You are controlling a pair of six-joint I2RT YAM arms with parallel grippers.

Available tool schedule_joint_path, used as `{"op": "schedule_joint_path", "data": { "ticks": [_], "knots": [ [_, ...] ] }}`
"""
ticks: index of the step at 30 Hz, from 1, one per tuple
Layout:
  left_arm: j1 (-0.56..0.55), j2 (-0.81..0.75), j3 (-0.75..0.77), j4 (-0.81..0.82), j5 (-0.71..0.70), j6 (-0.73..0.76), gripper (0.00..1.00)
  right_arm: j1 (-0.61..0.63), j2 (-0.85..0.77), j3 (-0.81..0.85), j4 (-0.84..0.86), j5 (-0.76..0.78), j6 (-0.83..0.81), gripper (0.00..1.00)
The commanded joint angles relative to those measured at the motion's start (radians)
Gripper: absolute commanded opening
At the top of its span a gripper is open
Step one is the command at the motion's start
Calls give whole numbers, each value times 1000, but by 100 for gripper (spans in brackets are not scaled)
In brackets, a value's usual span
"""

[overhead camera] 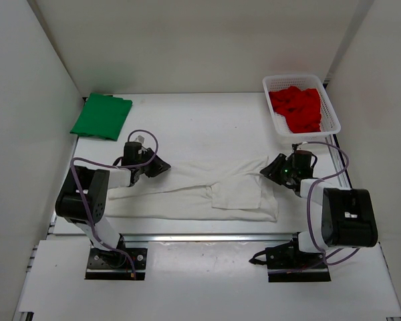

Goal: Fold and stack the t-shirts
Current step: Fold the other side of the tshirt into a rectangle

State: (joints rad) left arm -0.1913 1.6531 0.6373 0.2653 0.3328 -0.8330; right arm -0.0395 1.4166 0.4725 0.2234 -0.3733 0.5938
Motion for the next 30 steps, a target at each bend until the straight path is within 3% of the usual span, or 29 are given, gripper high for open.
{"op": "schedule_joint_path", "data": {
  "ticks": [1,9,14,21,25,30],
  "knots": [
    [6,-3,2,66,32,-12,28,10,2,17,7,54,-26,27],
    [6,27,-2,83,28,-17,24,7,82,81,43,10,-25,23],
    [36,31,-11,81,14,-15,22,-22,120,89,53,-10,-17,0],
    [122,80,-64,164,68,-98,22,-79,108,43,34,10,-3,0],
    [119,44,-64,166,69,-109,24,-68,47,46,25,19,12,9],
    [75,-85,-62,166,74,-135,31,-13,-63,87,-58,72,11,35]
  ]
}}
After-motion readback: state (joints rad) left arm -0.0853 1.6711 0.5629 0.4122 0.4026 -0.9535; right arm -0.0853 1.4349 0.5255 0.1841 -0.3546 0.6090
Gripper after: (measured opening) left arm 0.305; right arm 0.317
